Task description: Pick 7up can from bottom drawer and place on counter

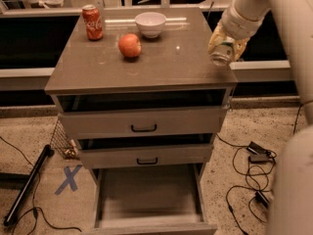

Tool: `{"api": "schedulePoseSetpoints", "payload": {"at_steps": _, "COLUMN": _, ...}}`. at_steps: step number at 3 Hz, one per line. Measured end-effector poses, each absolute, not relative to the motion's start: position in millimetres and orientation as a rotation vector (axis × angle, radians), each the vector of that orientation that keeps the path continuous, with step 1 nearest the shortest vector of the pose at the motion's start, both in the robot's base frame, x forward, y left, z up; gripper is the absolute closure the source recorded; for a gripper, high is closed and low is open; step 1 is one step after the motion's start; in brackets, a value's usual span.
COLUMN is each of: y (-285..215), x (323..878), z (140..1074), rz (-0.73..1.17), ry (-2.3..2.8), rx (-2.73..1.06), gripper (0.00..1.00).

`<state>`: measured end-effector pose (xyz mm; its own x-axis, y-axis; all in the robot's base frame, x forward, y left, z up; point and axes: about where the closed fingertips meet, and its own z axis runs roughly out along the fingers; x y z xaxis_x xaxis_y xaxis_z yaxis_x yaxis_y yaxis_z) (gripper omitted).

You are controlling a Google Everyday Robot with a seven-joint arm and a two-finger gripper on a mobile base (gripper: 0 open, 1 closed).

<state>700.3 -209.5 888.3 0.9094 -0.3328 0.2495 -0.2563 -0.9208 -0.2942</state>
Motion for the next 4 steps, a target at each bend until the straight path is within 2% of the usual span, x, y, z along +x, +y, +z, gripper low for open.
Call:
{"api": "schedulePoseSetpoints", "payload": {"at_steps": 2, "y": -161.6, "x": 732.3, "z": 872.6, "rz": -0.399, "ry": 0.28, "rx": -2.876, "gripper": 1.0}}
{"api": "schedulePoseSetpoints", "payload": {"at_steps": 3, "y": -149.2, "x": 734.5, "z": 855.4, "rz": -0.348, "ry": 0.228, "rx": -2.898, "gripper": 0.82}}
{"api": "schedulePoseSetpoints", "payload": {"at_steps": 4, "y": -142.2, "x": 720.7, "z": 832.2, "rz": -0.262, "ry": 0.168, "rx": -2.942, "gripper": 0.59}}
